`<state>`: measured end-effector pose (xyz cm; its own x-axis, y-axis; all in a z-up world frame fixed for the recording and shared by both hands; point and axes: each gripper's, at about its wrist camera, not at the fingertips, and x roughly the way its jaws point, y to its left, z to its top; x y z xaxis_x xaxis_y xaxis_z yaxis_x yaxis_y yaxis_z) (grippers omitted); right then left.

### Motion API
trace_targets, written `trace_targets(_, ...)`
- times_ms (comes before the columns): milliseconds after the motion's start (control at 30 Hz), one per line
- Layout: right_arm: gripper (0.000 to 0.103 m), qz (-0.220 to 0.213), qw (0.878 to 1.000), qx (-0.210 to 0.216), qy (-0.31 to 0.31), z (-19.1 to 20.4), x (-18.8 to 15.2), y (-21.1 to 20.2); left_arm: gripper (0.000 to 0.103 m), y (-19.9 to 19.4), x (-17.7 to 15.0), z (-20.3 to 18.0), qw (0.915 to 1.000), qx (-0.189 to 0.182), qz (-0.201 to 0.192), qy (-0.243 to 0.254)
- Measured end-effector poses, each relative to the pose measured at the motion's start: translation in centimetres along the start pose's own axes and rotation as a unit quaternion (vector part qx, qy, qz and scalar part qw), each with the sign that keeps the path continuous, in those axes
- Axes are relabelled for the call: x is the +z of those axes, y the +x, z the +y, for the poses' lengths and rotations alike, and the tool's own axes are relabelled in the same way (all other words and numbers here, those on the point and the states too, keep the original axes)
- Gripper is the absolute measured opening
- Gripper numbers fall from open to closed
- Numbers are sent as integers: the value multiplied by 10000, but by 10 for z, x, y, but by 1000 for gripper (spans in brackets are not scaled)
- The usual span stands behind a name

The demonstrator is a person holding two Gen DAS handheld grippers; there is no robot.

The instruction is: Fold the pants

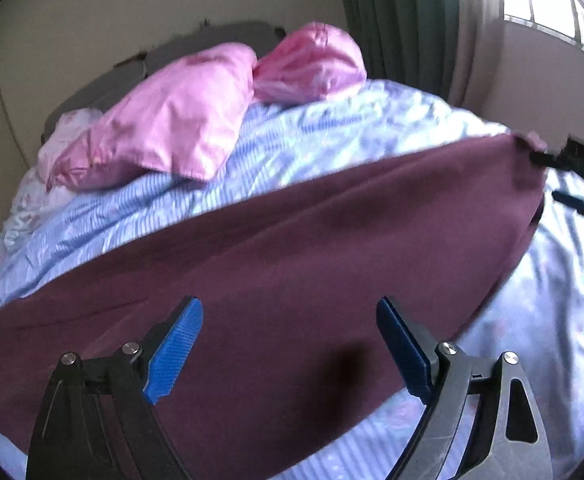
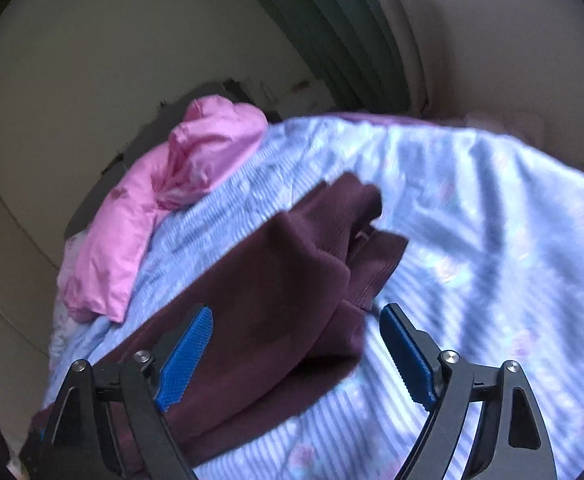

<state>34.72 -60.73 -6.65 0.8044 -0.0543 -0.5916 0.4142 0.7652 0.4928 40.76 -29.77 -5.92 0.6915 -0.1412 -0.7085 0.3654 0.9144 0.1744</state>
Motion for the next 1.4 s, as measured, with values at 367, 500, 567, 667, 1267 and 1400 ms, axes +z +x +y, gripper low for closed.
trace_targets(367, 38, 59, 9958, -917, 19, -41, -21, -17, 88, -8, -13, -44, 9980, -495, -242, 307)
trace_targets(500, 35, 387, 9984, -376, -162, -39, -22, -4, 88, -14, -11, -46, 9970, -494, -378, 454)
trace_targets(567, 35, 508, 9969, -275, -529, -26, -23, 3, 88, -15, -8, -40, 9972, -481, -406, 398)
trace_targets(667, 35, 588, 9946, -334, -786, -14, -21, 13, 88, -13, -6, -34, 9979, -505, -330, 236)
trace_targets(1267, 10, 378, 9976, 187, 557, -36, 5, 28, 88, -30, -5, -57, 9943, -836, -503, 436)
trace_targets(1400, 9, 66, 9990, -33, 444, -39, -7, 6, 88, -24, -7, -53, 9964, -630, -349, 458)
